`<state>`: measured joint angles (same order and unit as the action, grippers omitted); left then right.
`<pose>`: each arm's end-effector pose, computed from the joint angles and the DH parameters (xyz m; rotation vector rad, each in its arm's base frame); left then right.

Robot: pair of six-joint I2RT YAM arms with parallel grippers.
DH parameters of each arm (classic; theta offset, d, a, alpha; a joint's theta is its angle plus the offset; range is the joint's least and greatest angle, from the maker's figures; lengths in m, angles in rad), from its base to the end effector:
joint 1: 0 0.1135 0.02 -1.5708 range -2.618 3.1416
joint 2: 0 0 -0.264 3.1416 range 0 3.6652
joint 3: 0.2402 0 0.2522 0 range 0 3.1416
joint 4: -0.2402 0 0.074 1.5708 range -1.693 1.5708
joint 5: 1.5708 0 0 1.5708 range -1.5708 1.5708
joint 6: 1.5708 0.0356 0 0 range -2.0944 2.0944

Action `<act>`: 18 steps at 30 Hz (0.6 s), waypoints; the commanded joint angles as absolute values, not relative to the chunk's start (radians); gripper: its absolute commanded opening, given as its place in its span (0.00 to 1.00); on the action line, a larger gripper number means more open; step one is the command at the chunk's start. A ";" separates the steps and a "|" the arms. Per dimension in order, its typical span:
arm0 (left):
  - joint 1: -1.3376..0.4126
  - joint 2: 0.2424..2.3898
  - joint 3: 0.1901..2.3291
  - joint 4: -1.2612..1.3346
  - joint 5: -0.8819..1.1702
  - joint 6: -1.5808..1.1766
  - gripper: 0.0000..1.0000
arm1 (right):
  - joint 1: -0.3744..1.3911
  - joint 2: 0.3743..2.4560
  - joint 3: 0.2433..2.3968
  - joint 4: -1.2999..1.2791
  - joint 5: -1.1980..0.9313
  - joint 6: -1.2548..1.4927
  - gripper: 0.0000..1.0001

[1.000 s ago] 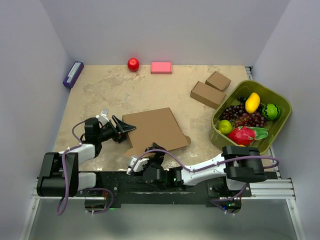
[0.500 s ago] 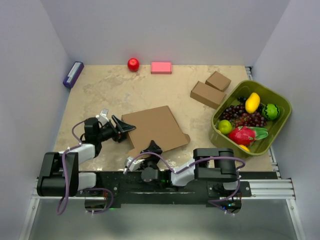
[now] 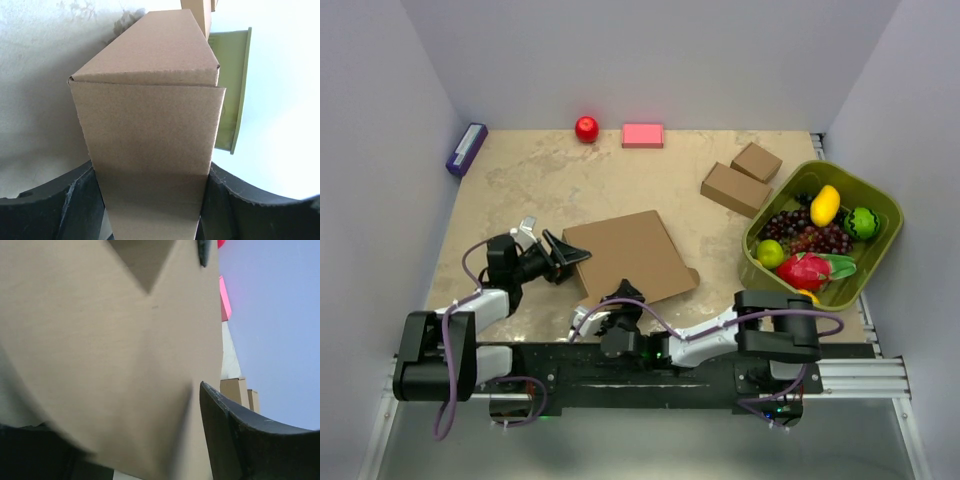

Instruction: Fold the paper box

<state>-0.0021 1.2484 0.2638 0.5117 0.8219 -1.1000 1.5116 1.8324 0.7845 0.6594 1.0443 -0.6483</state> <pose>0.2092 -0.0265 0.1483 -0.6337 2.1357 -1.4885 0.0513 0.3452 0.1514 -1.1619 1.3481 -0.4015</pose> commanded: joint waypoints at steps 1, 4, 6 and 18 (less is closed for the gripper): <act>0.000 1.174 0.255 0.532 0.839 -1.078 0.71 | 1.508 1.729 0.867 0.490 1.034 -0.534 0.38; 0.000 1.137 0.235 0.523 0.850 -1.091 0.75 | 1.509 1.729 0.897 0.427 1.028 -0.537 0.37; 0.000 1.112 0.227 0.525 0.857 -1.101 0.77 | 1.509 1.729 0.907 0.404 1.020 -0.534 0.37; -0.023 1.055 0.129 0.787 0.888 -1.411 0.36 | 1.509 1.732 0.922 0.351 1.006 -0.456 0.69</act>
